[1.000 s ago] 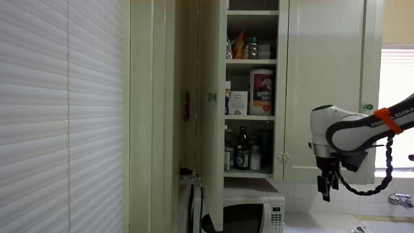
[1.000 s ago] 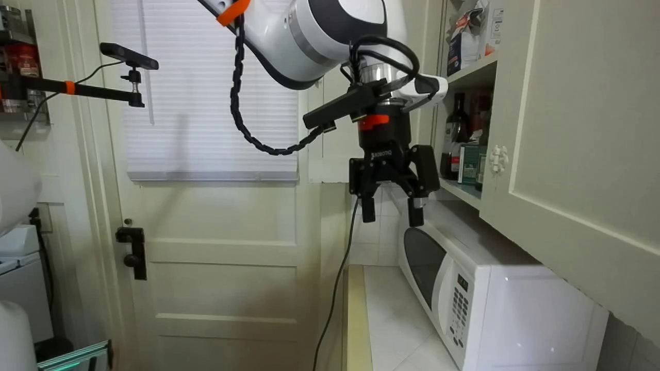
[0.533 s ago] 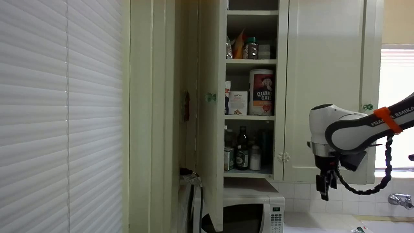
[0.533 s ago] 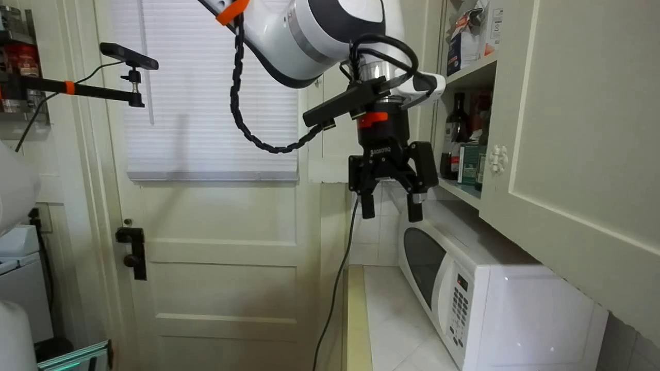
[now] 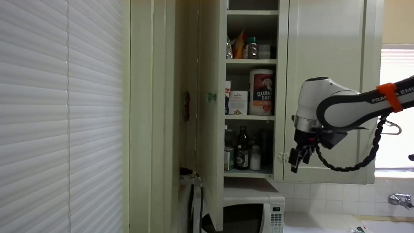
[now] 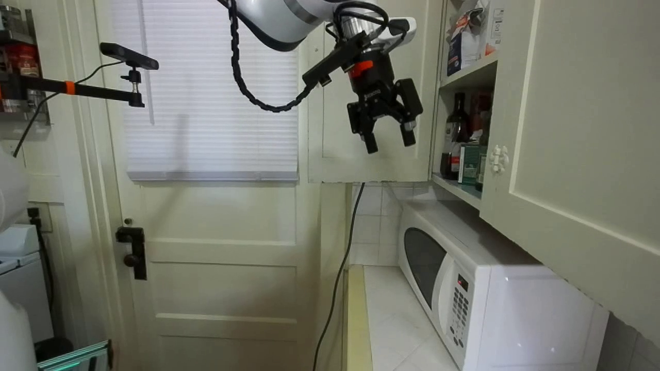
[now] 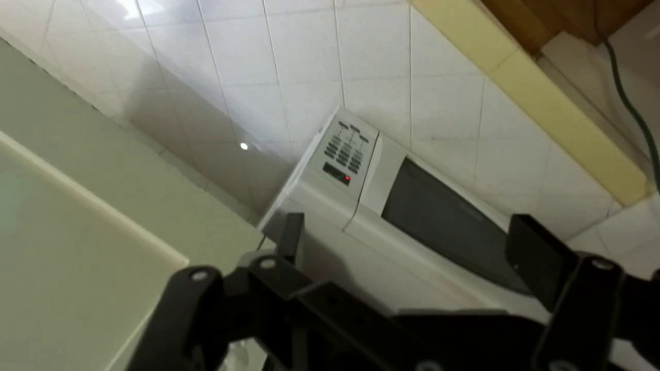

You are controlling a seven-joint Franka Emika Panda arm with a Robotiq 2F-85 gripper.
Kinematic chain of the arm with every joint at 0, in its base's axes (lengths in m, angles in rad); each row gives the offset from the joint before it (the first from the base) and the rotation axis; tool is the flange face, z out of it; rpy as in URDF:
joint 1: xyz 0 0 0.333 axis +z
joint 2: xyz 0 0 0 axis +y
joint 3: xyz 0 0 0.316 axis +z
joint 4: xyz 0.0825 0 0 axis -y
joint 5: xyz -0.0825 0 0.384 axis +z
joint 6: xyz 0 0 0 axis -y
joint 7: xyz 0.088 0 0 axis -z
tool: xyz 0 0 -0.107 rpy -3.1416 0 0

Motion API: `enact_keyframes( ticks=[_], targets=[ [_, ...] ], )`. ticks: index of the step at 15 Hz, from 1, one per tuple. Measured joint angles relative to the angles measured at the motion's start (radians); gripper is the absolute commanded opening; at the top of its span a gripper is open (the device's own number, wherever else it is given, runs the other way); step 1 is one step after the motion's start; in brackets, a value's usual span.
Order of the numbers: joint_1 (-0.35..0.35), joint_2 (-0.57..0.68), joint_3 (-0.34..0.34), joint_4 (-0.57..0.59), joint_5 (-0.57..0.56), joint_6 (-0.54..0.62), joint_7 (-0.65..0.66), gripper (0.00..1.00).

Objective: Remove the clear container from the cabinet and put it on the counter.

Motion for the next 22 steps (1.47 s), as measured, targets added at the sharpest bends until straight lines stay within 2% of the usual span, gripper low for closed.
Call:
enact_keyframes(
  ticks=[8,16,22],
  targets=[
    [-0.026,-0.003,0.044,-0.005,-0.029,0.358,0.292,1.0],
    [-0.035,-0.009,0.056,-0.01,-0.022,0.377,0.314,1.0],
    [-0.018,0.073,0.116,0.04,-0.008,0.602,0.345,1.0]
  ],
)
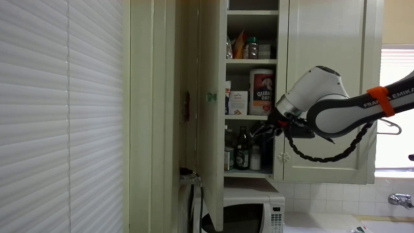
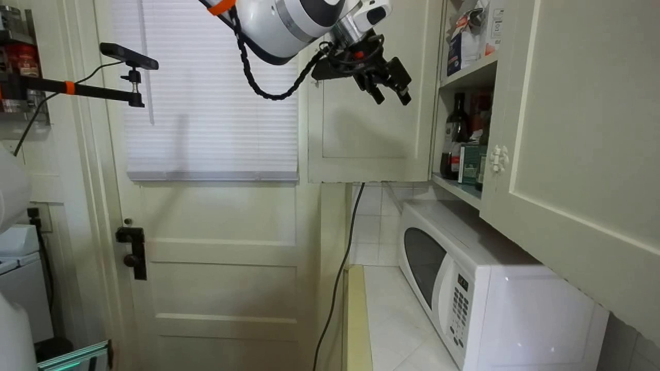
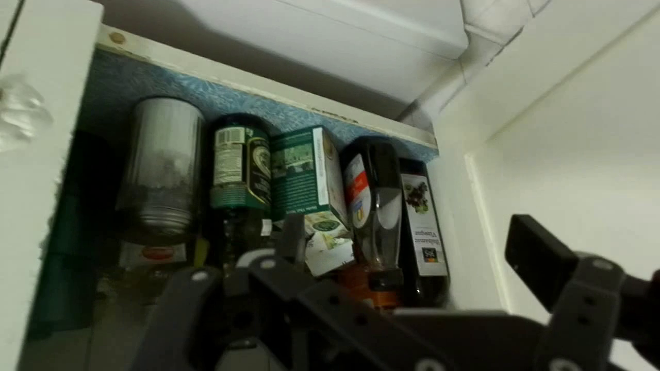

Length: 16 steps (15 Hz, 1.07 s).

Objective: Remove the clear container from the cabinet and put it on the counter.

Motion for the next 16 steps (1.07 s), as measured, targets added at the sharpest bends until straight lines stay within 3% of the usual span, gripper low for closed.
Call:
enact_keyframes(
  ticks=[5,9,16],
  targets=[
    [-0.045,0.101,0.04,0.063,-0.111,0.098,0.138,1.0],
    [-0.081,0.187,0.057,0.152,-0.257,0.105,0.298,1.0],
    [-0.087,0.218,0.06,0.186,-0.282,0.105,0.32,1.0]
  ],
)
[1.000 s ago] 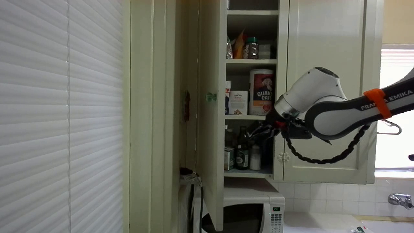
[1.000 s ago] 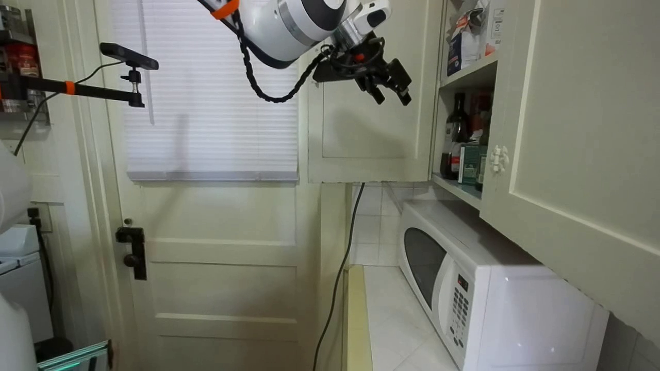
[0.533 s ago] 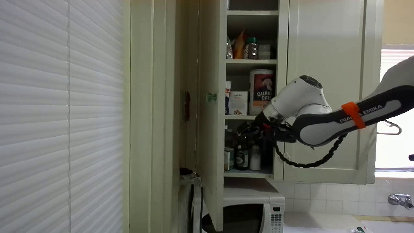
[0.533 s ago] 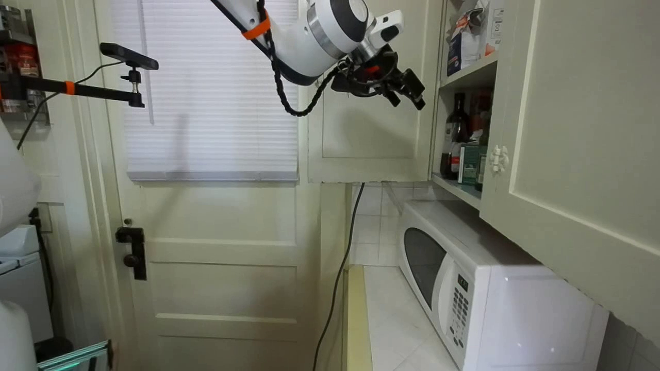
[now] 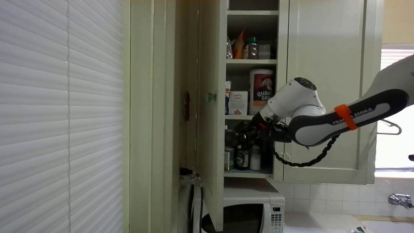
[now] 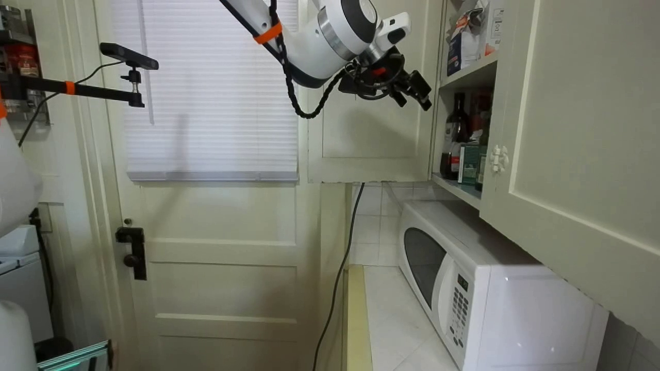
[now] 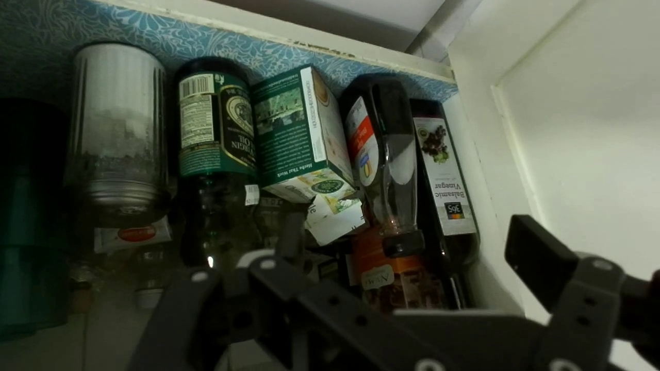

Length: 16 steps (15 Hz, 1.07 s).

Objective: Remove the clear container from the cabinet and put it on the counter.

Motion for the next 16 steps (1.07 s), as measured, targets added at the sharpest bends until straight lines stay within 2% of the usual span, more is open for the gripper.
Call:
enact_keyframes(
  ticks=[1,4,10,12,16],
  targets=[
    [0.0,0.005,-0.001,0.006,-0.037,0.0,0.028,1.0],
    [-0.001,0.048,-0.003,0.056,-0.255,0.0,0.207,1.0],
    [0.032,0.192,-0.021,0.237,-0.705,-0.039,0.567,1.0],
    [0.057,0.245,-0.021,0.288,-0.794,-0.081,0.643,1.0],
    [0.109,0.344,-0.022,0.375,-0.899,-0.187,0.744,1.0]
  ],
)
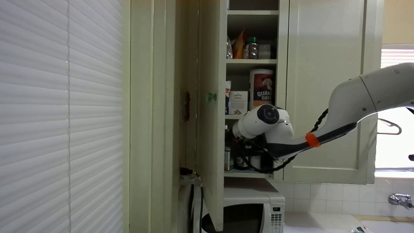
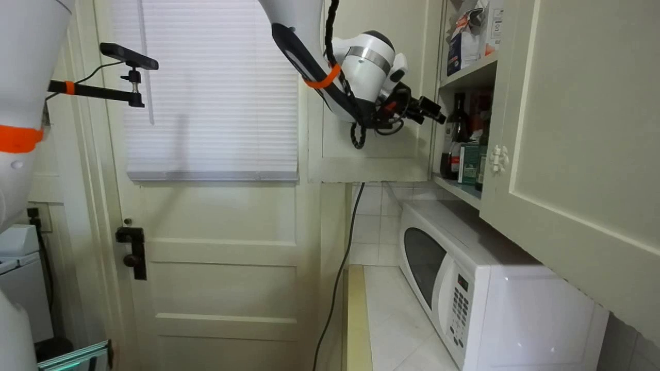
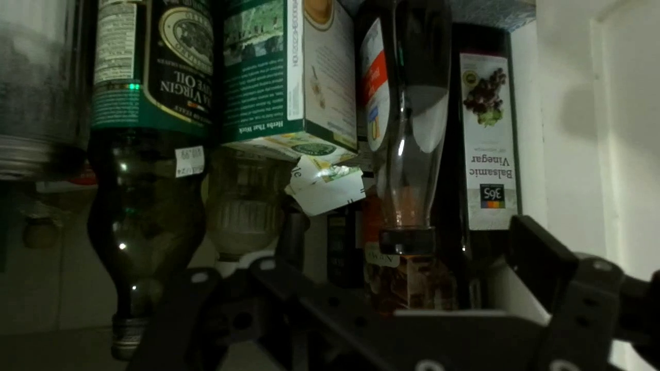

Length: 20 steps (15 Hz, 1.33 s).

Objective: Remove the clear container from the cabinet and put it on the counter.

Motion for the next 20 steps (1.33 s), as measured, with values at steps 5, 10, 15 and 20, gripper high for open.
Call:
enact_keyframes(
  ticks=[5,10,15,20],
  targets=[
    [0.029,0.075,-0.011,0.079,-0.06,-0.095,0.065,1.0],
    [0.029,0.081,-0.013,0.09,-0.062,-0.096,0.065,1.0],
    [0.034,0.128,-0.015,0.153,-0.062,-0.111,0.079,1.0],
    [0.048,0.208,-0.018,0.266,-0.062,-0.12,0.105,1.0]
  ],
)
